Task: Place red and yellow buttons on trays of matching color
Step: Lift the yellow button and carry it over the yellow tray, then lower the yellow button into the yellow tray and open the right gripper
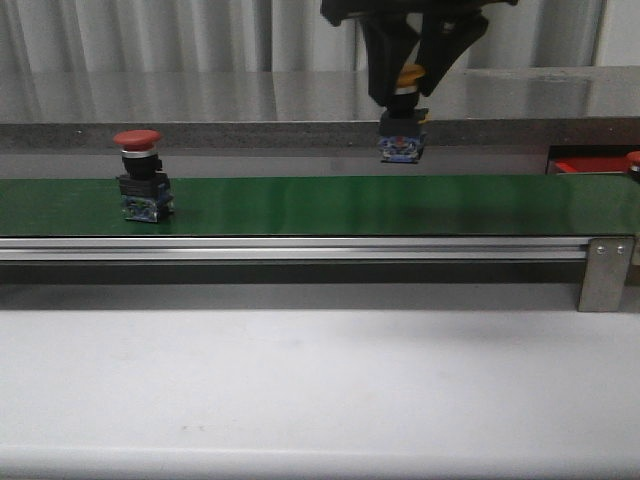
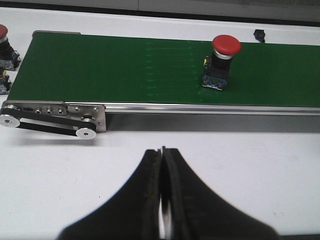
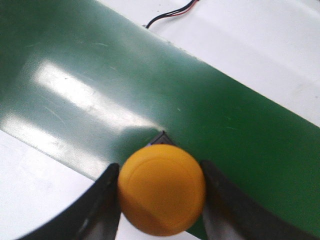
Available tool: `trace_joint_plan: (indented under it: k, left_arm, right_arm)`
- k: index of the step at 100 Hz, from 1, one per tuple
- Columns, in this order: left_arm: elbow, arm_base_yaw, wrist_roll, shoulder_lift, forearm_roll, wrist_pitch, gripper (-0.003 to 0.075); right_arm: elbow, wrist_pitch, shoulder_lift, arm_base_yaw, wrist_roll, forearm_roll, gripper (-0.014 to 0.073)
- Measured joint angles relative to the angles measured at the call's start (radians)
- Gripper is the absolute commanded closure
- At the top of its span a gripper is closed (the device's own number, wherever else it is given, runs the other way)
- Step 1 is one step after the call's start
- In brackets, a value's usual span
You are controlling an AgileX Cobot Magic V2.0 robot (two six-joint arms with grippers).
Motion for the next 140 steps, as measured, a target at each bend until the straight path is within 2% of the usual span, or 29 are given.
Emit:
trace_joint_plan:
  k: [41,96,116,140]
  left_arm:
    - [0.000,0.000,0.000,0.000,0.000,0.000,0.0741]
    - [0.000,0.000,0.000,0.000,0.000,0.000,0.0741]
    - [0.000,0.000,0.000,0.000,0.000,0.000,0.0741]
    - [0.000,0.000,0.000,0.000,0.000,0.000,0.0741]
  right_arm:
    - [0.242,-0.001,-0.221,-0.122,0.022,-0.004,0.0461]
    - [0.534,-0.030,-0.475,-0.472,0.028,-0.006,0.0461]
    - [0.604,-0.051,-0.497,-0.593,0.058,-0.006,0.0461]
    - [0.712,-0.154,-0.498,-0.687,0.064,0.008,0.0461]
